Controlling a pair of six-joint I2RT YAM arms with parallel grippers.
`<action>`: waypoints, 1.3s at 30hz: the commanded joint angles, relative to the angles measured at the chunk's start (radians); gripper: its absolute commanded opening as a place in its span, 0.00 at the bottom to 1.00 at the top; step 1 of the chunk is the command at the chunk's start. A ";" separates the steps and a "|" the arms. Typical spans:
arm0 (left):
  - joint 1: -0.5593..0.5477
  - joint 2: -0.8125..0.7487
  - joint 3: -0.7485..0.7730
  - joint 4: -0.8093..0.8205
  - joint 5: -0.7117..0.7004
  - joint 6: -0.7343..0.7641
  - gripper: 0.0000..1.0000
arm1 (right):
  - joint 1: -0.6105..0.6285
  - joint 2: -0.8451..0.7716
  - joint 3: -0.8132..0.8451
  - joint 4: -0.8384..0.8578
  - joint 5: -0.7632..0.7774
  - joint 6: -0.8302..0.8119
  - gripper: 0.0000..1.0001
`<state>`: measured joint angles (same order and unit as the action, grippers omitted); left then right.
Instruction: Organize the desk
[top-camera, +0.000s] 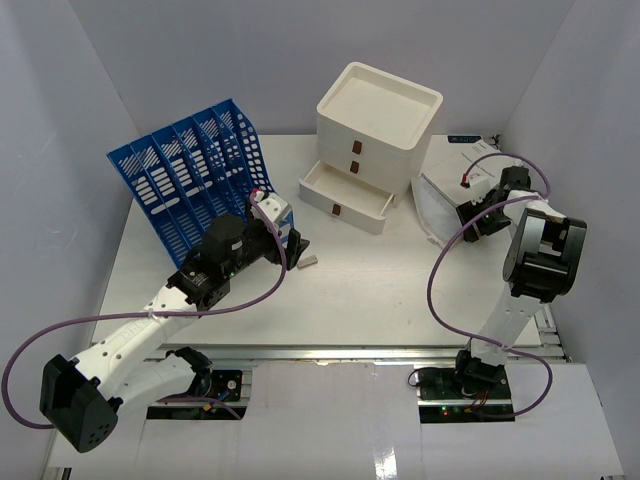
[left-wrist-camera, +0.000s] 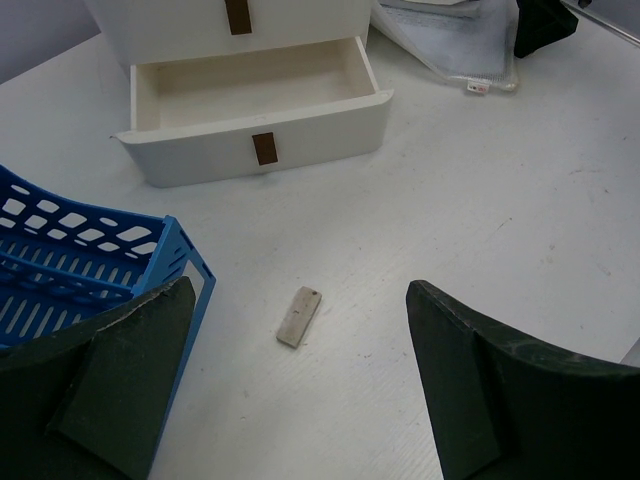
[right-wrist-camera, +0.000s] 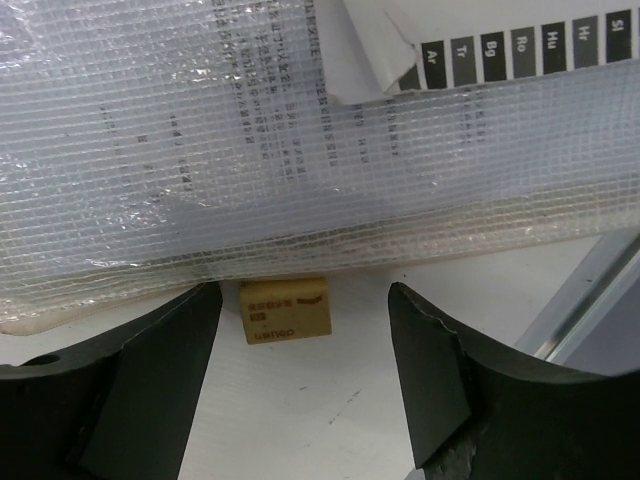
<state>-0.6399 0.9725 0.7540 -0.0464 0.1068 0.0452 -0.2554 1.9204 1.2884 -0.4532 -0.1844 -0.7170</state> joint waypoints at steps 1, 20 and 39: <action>-0.003 -0.005 -0.003 0.006 -0.015 0.010 0.98 | -0.005 0.024 0.025 -0.033 -0.012 -0.042 0.73; -0.001 -0.007 -0.012 0.028 -0.024 -0.015 0.98 | -0.015 -0.071 -0.089 -0.074 -0.090 -0.078 0.31; -0.001 0.046 -0.043 0.072 0.123 -0.229 0.98 | 0.525 -0.606 -0.212 -0.062 -0.322 0.130 0.20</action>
<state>-0.6395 1.0004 0.7258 0.0172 0.1503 -0.0769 0.1433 1.3173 0.9816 -0.5720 -0.4747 -0.6996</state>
